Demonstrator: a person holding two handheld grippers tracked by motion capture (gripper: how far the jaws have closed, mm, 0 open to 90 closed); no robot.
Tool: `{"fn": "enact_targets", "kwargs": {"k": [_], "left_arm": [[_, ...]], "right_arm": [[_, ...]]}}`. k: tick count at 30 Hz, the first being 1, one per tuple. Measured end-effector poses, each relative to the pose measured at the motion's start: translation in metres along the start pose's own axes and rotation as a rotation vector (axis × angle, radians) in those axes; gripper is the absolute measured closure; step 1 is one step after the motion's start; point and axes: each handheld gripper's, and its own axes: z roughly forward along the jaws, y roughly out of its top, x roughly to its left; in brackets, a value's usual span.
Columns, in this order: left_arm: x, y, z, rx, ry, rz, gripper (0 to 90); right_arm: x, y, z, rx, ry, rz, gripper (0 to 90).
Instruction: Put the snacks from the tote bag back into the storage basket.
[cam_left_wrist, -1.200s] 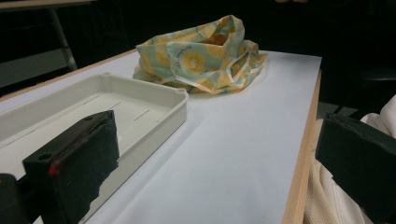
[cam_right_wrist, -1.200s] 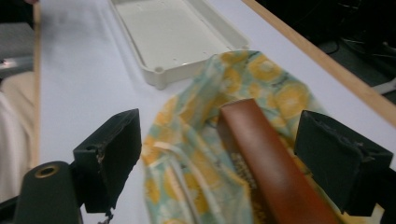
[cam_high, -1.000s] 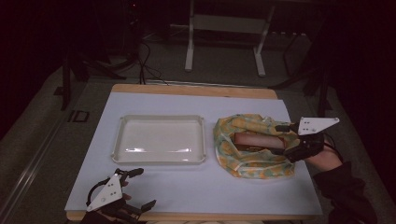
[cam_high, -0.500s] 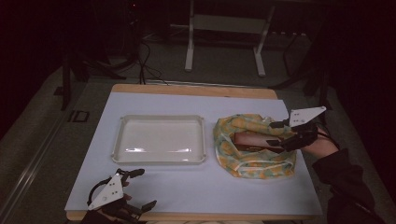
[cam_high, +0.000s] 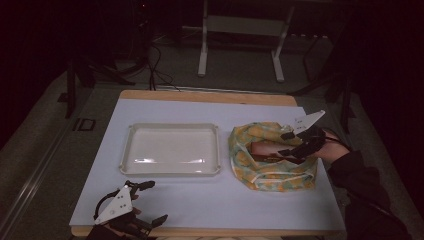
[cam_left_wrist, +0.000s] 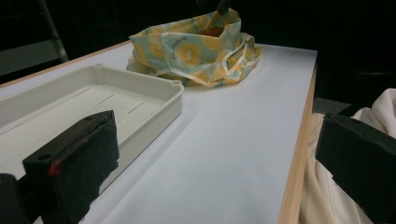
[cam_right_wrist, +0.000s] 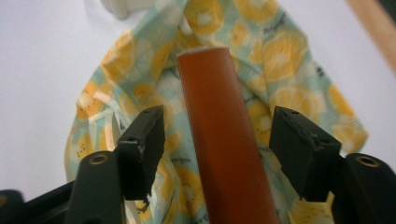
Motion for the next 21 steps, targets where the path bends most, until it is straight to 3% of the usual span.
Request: {"fn": "enact_targets", "kwargs": {"k": [11,21], "left_arm": [[0.003,0.000,0.000,-0.010,0.020,-0.013,0.0],[0.003,-0.001,0.001,-0.001,0.016,-0.014,0.0]], "right_arm": [[-0.009,-0.010,0.023,0.073,0.013,0.013,34.9],[-0.009,-0.014,0.034,0.124,0.022,0.005,33.8]]}}
